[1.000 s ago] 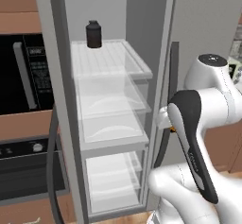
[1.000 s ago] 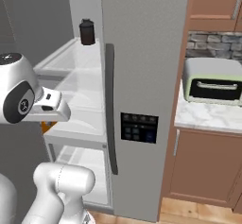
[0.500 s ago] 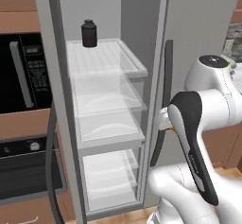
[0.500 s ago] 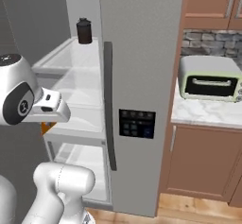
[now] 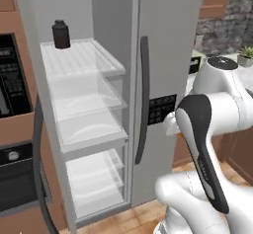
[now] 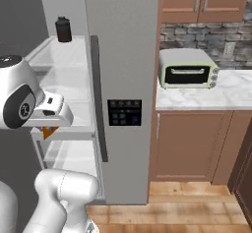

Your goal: Pick the cheese from the fridge and the cheese grater from the cabinet and place them next to the salad bowl.

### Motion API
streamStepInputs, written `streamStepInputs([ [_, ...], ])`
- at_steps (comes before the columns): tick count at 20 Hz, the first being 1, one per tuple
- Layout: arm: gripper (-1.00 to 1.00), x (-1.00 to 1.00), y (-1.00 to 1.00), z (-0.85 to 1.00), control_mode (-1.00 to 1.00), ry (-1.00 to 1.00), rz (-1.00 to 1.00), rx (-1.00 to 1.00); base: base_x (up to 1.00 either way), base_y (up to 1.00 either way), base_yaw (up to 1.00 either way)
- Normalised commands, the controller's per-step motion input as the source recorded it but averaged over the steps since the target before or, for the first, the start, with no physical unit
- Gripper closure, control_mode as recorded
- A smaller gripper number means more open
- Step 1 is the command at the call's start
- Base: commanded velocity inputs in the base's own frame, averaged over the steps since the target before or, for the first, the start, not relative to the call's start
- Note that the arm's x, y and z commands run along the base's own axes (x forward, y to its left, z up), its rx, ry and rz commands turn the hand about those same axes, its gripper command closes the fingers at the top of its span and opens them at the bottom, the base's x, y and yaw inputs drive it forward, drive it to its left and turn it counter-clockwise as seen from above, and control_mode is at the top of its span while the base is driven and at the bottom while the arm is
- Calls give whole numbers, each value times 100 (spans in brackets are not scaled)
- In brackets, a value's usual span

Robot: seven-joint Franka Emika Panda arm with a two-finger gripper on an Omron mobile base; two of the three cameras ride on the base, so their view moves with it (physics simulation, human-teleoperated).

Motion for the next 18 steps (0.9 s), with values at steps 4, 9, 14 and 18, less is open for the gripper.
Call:
streamStepInputs([
  [4, 100, 0, 0, 0, 100, 0, 0, 0, -45, -7, -44],
  [9, 100, 0, 0, 0, 100, 0, 0, 0, -29, -18, -51],
  [14, 100, 0, 0, 0, 100, 0, 0, 0, -8, -45, -61],
  [18, 100, 0, 0, 0, 100, 0, 0, 0, -11, -33, -63],
])
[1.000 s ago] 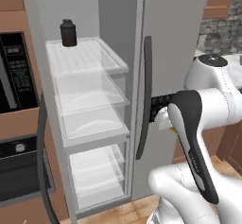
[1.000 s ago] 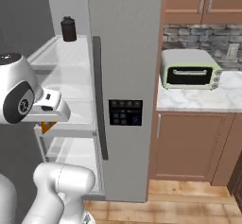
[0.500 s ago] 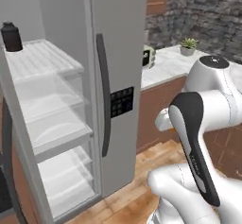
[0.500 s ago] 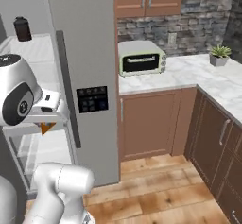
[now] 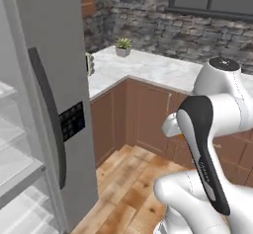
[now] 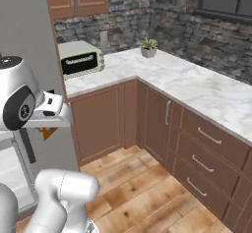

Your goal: Pick the cheese from the fridge and the cheese grater from the cabinet and place them next to the salad bowl.

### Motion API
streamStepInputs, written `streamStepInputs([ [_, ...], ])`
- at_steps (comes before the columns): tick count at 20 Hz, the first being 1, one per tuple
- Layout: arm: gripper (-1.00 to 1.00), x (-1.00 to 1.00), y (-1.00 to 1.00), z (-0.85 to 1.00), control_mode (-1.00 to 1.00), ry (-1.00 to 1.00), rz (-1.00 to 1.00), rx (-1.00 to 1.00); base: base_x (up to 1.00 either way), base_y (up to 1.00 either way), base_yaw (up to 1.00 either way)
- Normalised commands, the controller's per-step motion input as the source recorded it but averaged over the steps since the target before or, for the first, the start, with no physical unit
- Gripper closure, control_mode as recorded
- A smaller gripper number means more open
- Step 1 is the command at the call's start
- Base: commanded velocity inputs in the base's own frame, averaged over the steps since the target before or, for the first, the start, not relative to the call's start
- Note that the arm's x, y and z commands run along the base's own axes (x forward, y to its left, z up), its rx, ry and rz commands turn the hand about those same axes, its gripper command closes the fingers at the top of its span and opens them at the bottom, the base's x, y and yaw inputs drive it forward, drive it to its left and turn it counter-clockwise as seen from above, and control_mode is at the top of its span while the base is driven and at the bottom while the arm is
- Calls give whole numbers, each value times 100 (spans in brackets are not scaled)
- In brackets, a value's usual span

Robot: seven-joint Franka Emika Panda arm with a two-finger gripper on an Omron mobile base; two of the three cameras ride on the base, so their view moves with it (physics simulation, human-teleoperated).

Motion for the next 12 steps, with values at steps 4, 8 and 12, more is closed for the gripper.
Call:
streamStepInputs([
  [4, 100, 0, 0, 0, 100, 0, 0, 0, -19, -40, -65],
  [8, 100, 0, 0, 0, 100, 0, 0, 0, -9, -35, -67],
  [12, 100, 0, 0, 0, 100, 0, 0, 0, 0, -39, -66],
])
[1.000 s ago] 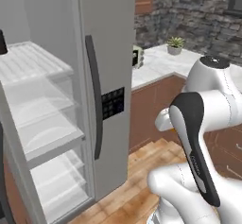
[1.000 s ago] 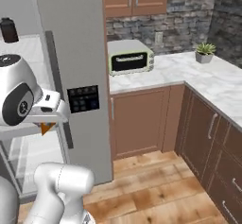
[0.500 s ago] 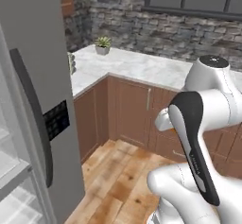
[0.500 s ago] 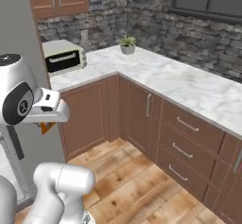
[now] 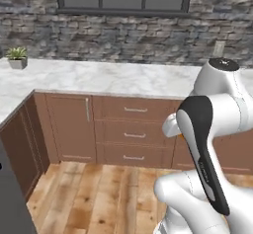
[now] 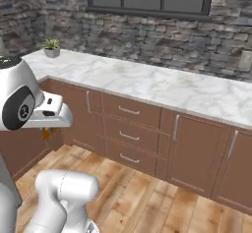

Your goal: Pick the cheese from the fridge and the cheese grater from the cabinet and place them next to the salad bowl.

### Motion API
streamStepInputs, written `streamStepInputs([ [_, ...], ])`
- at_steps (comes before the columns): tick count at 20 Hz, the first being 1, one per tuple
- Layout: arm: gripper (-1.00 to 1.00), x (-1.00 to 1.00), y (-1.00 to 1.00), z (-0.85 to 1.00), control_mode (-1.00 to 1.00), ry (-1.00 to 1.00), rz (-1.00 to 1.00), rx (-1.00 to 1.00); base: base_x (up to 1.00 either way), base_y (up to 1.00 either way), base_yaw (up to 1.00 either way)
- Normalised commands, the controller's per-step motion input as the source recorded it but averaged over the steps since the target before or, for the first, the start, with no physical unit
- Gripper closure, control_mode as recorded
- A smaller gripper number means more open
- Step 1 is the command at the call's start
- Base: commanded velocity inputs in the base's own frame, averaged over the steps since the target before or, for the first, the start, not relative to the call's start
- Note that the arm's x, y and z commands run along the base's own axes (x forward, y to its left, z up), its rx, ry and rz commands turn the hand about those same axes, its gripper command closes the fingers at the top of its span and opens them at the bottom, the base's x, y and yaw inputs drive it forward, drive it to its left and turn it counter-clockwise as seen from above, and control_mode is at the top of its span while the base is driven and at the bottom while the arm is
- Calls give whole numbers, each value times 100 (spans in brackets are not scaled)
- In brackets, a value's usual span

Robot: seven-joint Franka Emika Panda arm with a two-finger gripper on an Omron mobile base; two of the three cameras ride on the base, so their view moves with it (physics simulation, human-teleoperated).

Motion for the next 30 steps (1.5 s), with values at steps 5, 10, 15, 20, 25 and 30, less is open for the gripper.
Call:
streamStepInputs([
  [5, 100, 0, 0, 0, 100, 0, 0, 0, 0, -39, -65],
  [10, 100, 0, 0, 0, 100, 0, 0, 0, 11, -23, -66],
  [15, 100, 0, 0, 0, 100, 0, 0, 0, 30, -2, -67],
  [20, 100, 0, 0, 0, 100, 0, 0, 0, 26, 0, -66],
  [25, 100, 0, 0, 0, 100, 0, 0, 0, 5, 0, -60],
  [30, 100, 0, 0, 0, 100, 0, 0, 0, 38, 0, -64],
])
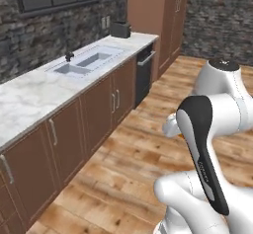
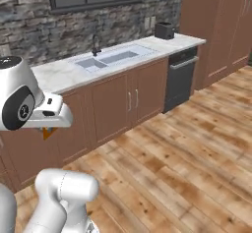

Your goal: Pick the cheese from the fridge and the cheese grater from the cabinet and place them next to the salad bowl.

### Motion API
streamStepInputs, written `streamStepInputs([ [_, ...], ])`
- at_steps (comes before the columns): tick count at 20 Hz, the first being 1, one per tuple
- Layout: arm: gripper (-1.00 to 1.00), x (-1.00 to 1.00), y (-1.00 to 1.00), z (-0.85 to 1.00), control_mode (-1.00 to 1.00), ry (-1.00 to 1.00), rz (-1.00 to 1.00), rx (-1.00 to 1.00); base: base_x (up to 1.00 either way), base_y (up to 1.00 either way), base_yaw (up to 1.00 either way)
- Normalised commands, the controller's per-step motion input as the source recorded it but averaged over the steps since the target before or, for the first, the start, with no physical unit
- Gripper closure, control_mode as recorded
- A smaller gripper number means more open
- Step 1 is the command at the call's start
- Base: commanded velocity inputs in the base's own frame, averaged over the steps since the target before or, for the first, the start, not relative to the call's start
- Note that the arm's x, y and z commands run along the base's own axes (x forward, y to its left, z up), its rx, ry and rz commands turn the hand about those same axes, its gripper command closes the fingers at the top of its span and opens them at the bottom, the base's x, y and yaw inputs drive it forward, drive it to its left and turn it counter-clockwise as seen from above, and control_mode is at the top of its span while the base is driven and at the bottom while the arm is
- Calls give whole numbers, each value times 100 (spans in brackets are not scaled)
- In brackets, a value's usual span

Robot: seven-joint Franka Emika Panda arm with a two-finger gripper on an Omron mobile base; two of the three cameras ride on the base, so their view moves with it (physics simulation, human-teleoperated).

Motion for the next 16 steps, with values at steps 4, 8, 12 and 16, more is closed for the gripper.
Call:
streamStepInputs([
  [4, 100, 0, 0, 0, 100, 0, 0, 0, 36, 0, -65],
  [8, 100, 0, 0, 0, 100, 0, 0, 0, 35, 0, -67],
  [12, 100, 0, 0, 0, 100, 0, 0, 0, 33, 0, -68],
  [16, 100, 0, 0, 0, 100, 0, 0, 0, 40, 14, -68],
])
